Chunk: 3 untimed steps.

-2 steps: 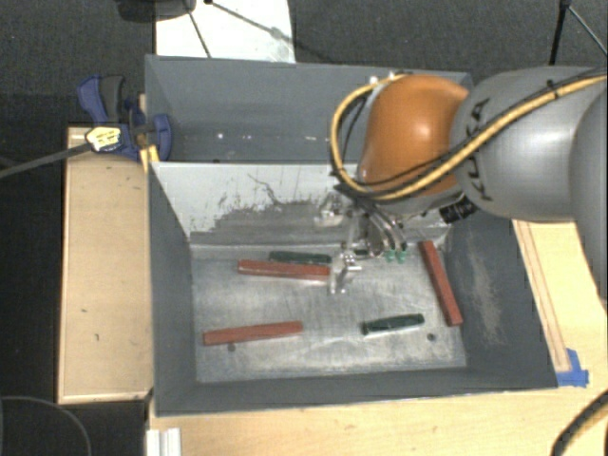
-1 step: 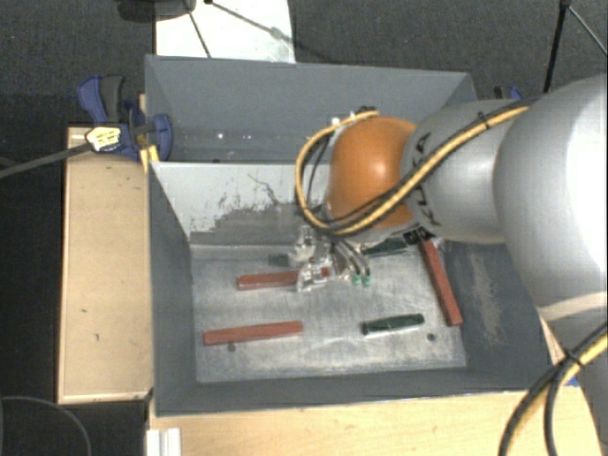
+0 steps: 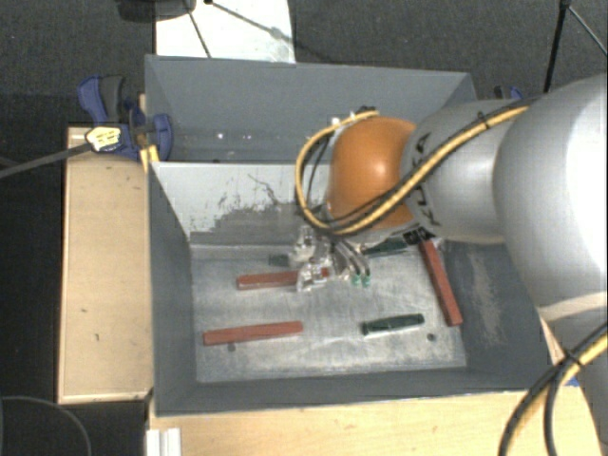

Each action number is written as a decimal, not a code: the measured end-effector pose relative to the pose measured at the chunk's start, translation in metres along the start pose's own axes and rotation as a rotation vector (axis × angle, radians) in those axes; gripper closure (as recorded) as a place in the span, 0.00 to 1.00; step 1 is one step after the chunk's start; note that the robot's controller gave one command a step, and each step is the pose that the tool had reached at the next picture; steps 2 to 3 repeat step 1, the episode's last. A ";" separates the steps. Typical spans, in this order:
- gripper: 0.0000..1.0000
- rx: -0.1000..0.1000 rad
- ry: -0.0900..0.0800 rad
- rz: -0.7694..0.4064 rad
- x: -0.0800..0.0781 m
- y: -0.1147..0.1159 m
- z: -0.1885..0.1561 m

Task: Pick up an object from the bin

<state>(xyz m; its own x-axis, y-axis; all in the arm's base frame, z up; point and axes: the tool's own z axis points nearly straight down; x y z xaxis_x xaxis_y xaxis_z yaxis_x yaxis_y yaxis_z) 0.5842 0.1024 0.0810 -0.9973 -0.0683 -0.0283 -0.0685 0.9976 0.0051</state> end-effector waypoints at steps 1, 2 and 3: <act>1.00 0.005 0.023 0.025 -0.010 -0.010 -0.147; 1.00 0.005 0.023 0.025 -0.010 -0.010 -0.147; 1.00 0.005 0.023 0.025 -0.010 -0.010 -0.147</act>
Offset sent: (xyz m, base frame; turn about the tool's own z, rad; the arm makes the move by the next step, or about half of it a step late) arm 0.0000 0.0000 0.0000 0.0000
